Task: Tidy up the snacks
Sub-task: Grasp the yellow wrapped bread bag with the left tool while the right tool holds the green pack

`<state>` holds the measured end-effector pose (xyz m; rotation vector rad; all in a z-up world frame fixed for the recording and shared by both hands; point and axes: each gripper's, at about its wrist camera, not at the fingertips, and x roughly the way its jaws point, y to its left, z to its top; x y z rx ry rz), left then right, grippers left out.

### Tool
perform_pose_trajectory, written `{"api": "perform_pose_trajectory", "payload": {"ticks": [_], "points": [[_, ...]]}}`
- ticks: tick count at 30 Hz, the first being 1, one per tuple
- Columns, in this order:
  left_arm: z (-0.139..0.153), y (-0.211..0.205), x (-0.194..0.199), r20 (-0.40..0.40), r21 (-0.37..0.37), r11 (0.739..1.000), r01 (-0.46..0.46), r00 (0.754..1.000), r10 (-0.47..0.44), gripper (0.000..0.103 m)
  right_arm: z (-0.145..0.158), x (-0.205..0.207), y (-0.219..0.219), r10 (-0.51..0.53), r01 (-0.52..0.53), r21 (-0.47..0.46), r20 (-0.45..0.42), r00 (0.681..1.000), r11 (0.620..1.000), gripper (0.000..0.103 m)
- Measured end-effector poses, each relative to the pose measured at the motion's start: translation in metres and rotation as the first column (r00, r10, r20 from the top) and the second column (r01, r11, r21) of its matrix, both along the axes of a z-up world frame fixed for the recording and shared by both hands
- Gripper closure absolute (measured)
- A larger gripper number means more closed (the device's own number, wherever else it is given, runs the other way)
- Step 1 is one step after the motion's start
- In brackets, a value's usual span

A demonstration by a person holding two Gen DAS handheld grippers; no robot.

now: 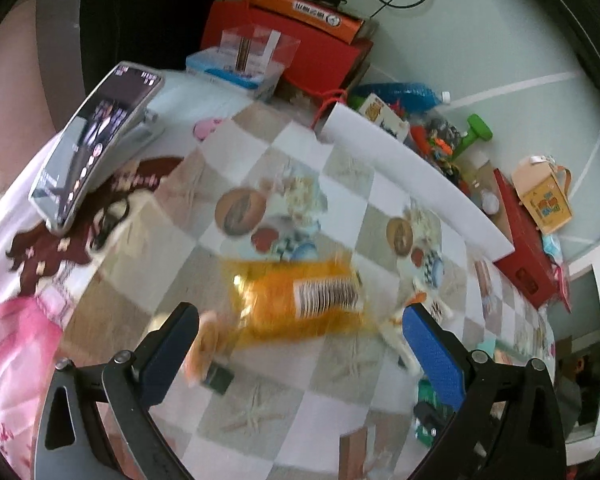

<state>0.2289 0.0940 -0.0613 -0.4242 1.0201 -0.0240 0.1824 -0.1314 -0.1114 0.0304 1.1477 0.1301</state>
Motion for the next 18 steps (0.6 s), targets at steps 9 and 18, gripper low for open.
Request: {"api": "perform_pose_trajectory", "payload": {"ticks": [9,18], "points": [[-0.023,-0.016,0.028,-0.031,0.091,0.995,0.026,0.999,-0.023,0.002,-0.001,0.003,-0.003,0.002,-0.002,0.026,0.001,1.0,1.0,0.058],[-0.036,-0.032,0.033,-0.074,0.202,0.979,0.037,0.997,-0.022,0.012,0.0,0.003,0.001,0.015,-0.015,-0.003,0.008,1.0,1.0,0.06]]}}
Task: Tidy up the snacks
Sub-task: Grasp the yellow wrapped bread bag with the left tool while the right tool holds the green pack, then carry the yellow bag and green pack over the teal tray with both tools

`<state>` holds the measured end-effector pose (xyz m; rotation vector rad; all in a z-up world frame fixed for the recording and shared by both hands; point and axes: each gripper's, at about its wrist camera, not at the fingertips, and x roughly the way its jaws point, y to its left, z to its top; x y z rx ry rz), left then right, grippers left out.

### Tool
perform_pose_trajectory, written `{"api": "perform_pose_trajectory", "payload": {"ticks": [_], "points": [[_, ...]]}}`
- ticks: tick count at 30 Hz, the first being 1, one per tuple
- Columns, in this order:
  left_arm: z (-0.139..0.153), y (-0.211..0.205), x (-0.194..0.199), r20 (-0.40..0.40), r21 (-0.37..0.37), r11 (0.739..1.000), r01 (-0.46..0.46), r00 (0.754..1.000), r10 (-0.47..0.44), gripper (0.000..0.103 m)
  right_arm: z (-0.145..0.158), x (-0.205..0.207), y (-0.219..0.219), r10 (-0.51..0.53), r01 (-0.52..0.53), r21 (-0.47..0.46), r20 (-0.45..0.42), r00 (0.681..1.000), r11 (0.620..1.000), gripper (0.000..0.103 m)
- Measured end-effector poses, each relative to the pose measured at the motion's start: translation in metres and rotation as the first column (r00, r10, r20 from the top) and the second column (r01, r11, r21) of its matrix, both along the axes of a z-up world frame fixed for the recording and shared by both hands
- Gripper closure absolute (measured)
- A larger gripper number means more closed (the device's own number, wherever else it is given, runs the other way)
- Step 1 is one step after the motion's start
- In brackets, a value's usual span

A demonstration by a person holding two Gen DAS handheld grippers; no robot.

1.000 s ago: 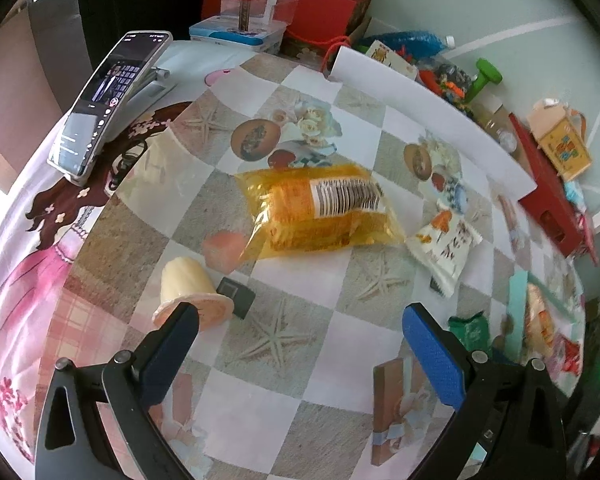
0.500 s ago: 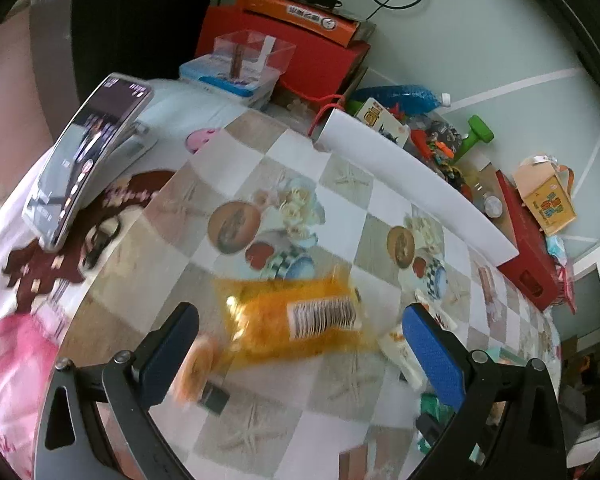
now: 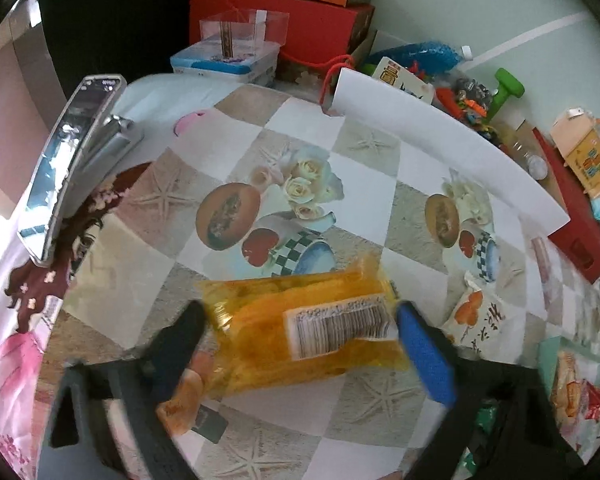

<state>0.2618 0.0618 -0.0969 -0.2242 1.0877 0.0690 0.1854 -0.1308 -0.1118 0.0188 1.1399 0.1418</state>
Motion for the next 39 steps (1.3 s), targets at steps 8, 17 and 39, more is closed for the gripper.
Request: {"api": "perform_pose_trajectory", "payload": {"ticks": [8,17,39], "points": [[0.008,-0.002,-0.007,0.002,-0.011,1.0,-0.011,1.0,0.011,0.024,0.005,-0.005,0.002,0.001,-0.001,0.02,-0.005,1.0,1.0,0.061],[0.051,-0.016,-0.027,0.089,-0.032,0.999,0.037,0.995,-0.034,0.025,0.04,-0.023,-0.012,-0.06,0.055,0.076,0.057,0.997,0.996,0.061],[0.122,-0.146,-0.075,0.266,-0.046,0.935,0.351,0.907,-0.327,0.025,0.096,-0.066,-0.156,-0.439,0.433,0.071,0.149,0.886,0.898,0.061]]}}
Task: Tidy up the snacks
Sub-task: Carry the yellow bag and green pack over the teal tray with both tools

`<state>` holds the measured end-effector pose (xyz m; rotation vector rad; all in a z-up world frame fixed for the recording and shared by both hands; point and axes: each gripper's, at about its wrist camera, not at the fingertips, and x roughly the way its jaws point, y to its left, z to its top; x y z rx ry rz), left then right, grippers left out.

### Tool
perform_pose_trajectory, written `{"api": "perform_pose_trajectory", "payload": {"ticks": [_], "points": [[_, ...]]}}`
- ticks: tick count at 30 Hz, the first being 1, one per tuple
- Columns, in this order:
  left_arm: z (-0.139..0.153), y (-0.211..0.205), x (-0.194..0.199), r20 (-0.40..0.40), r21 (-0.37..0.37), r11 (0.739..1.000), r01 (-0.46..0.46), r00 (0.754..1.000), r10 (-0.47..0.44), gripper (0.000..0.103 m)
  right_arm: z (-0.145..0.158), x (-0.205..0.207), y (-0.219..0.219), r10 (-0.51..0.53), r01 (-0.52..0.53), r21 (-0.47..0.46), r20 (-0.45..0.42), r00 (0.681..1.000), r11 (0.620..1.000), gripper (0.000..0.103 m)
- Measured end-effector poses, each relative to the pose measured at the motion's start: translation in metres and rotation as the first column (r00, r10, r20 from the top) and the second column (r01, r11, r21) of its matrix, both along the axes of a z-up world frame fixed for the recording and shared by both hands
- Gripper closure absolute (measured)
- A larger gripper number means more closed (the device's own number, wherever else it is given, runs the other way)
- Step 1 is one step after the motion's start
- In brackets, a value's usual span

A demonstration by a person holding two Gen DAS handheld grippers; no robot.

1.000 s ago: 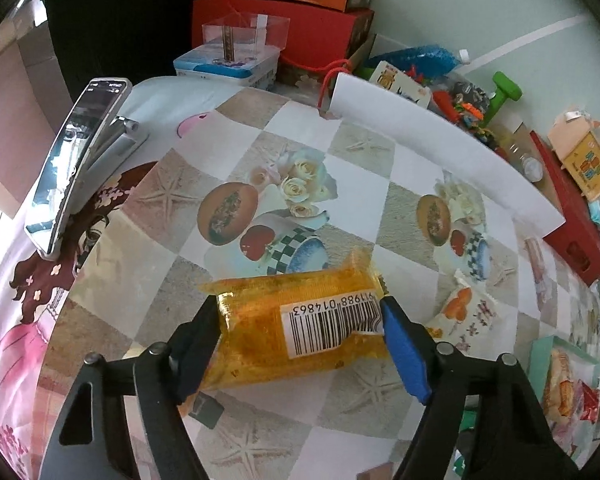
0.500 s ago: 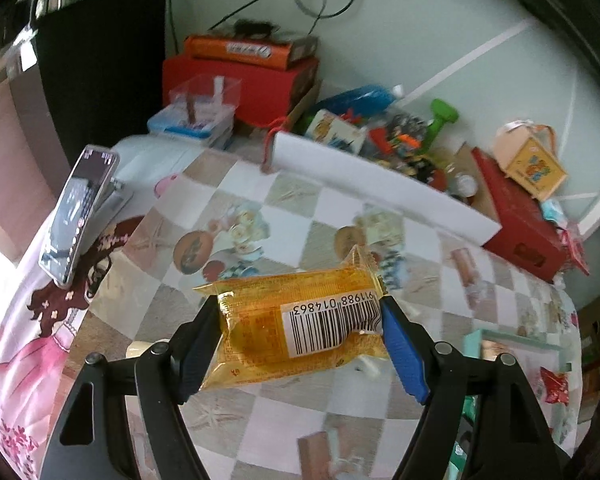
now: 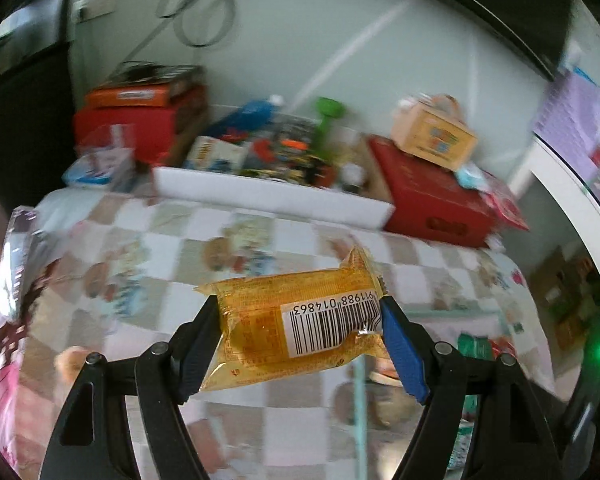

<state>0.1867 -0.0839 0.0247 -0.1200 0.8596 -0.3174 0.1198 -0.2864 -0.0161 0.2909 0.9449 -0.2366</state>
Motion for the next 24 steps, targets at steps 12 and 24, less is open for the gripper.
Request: {"api": "perform_pose_trajectory", "payload": {"ticks": [12,24], "points": [[-0.023,-0.097,-0.026,-0.05,0.047,0.971,0.233,0.972,-0.23,0.025,-0.001,-0.029,-0.085,-0.216,0.216,0.013,-0.012,0.976,0.976,0.06],[-0.041,-0.125,-0.034,-0.101,0.084,0.953,0.291,0.954,-0.283,0.024,-0.018,-0.028,-0.096,-0.213,0.216,0.064,-0.054,0.976,0.974,0.06]]}}
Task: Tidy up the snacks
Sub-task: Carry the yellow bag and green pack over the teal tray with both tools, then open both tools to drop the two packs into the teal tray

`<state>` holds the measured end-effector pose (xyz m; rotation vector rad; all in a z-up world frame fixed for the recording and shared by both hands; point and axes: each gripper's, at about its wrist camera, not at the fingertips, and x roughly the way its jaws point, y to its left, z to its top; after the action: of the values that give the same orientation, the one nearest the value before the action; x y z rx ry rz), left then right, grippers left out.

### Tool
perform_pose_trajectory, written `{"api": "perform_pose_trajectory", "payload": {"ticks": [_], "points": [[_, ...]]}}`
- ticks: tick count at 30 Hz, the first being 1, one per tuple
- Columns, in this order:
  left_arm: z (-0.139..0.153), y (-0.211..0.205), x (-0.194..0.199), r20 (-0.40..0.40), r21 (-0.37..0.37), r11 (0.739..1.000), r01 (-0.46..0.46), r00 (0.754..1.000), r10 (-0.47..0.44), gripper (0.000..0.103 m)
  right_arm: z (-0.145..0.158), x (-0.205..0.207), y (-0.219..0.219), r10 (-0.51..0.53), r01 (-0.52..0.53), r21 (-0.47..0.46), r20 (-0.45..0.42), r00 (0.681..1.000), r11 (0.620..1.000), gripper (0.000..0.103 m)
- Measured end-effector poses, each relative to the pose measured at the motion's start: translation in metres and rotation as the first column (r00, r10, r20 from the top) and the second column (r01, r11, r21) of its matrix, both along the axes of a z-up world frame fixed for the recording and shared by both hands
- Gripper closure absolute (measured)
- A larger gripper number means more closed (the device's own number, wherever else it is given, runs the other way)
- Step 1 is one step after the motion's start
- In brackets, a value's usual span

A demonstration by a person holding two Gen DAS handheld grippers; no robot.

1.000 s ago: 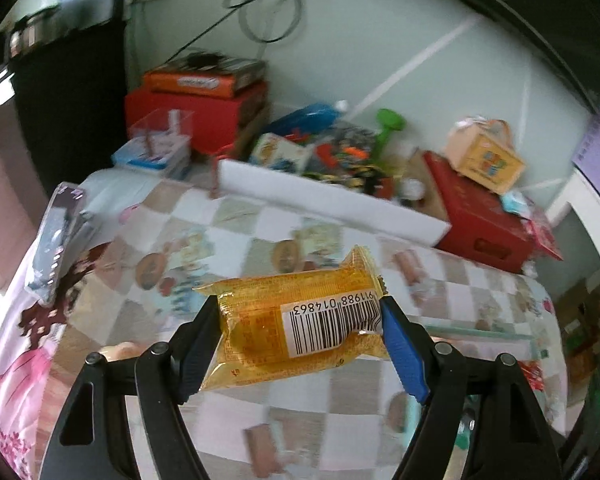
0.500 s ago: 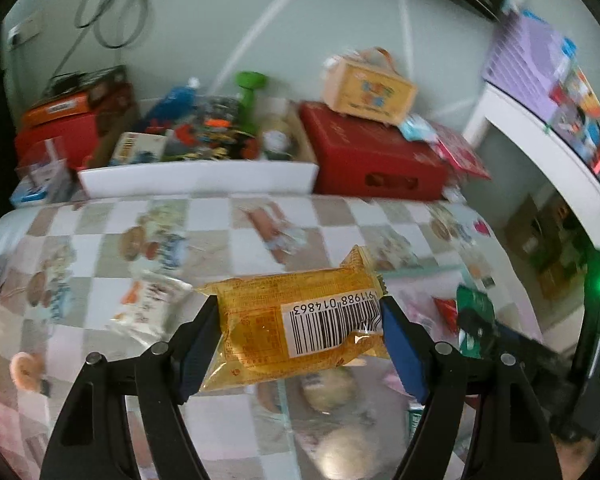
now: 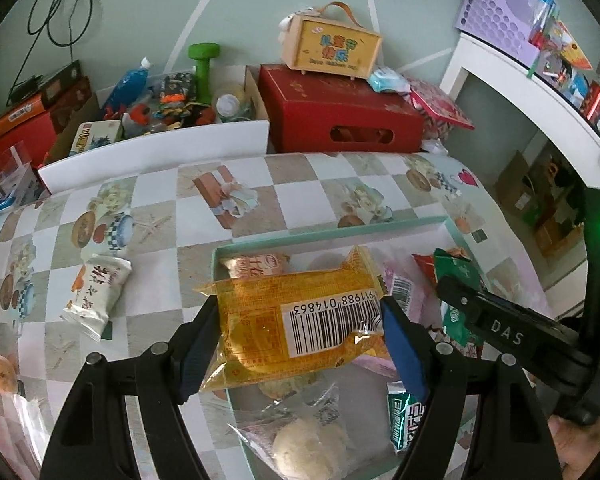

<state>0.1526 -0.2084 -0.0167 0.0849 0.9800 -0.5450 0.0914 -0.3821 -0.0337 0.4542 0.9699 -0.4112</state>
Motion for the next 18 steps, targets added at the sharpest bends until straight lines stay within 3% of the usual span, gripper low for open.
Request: {"api": "perform_pose_trajectory", "payload": {"ticks": [12,18], "points": [[-0.0072,-0.0001,0.0014,-0.046,0.027,1.0,-0.009,0.999,0.01,0.022,-0.0038,0.0038,0.0037,0.02,-0.02,0.003,-0.018,1.0,1.0,0.06],[-0.0034,0.0011,-0.0003,-0.037,0.021,1.0,-0.007,0.999,0.007,0.016,-0.0083,0.0054,0.0055,0.022,-0.022,0.005,-0.038,0.999,1.0,0.06]]}}
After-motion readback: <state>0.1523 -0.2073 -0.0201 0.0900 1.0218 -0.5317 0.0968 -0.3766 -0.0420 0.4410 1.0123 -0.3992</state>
